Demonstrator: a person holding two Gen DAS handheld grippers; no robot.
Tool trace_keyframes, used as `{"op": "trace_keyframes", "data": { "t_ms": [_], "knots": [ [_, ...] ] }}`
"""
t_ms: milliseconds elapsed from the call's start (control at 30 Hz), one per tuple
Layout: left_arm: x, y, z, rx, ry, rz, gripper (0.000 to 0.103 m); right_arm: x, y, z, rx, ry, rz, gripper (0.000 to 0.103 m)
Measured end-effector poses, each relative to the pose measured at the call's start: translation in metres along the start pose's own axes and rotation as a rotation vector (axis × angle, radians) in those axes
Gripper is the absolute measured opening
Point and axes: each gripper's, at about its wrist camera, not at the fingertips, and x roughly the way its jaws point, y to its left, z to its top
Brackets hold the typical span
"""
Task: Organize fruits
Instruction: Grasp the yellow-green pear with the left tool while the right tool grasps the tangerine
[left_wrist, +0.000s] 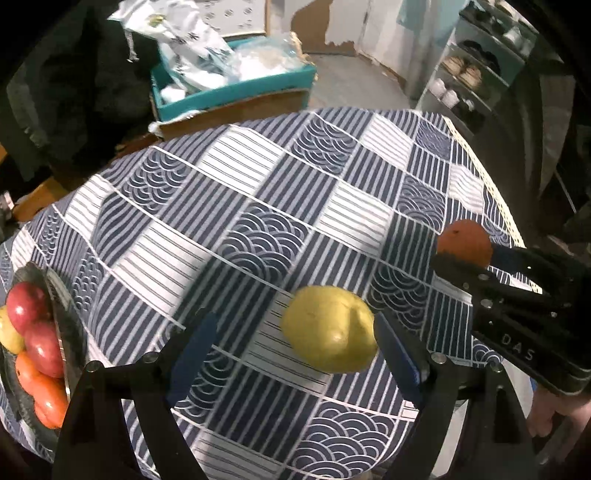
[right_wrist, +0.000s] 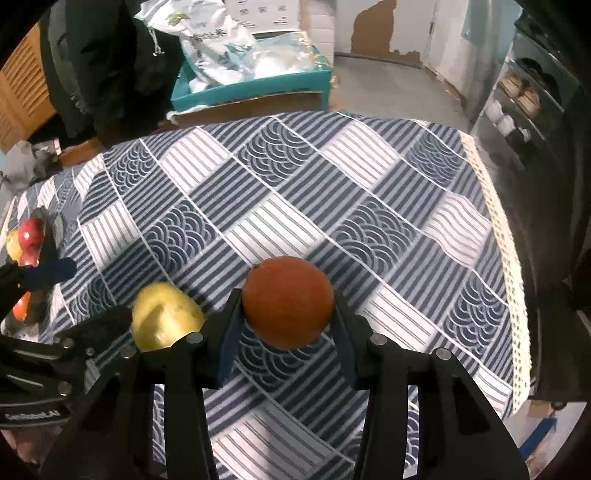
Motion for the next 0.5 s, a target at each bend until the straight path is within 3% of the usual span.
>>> {"op": "trace_keyframes", "data": {
  "t_ms": [500],
  "knots": [
    [0.038, -0.017, -0.007, -0.018, 0.096, -0.017, 0.088, 0.01, -0.022, -0.027, 0.044, 0.04, -0.009, 0.045]
  ]
}}
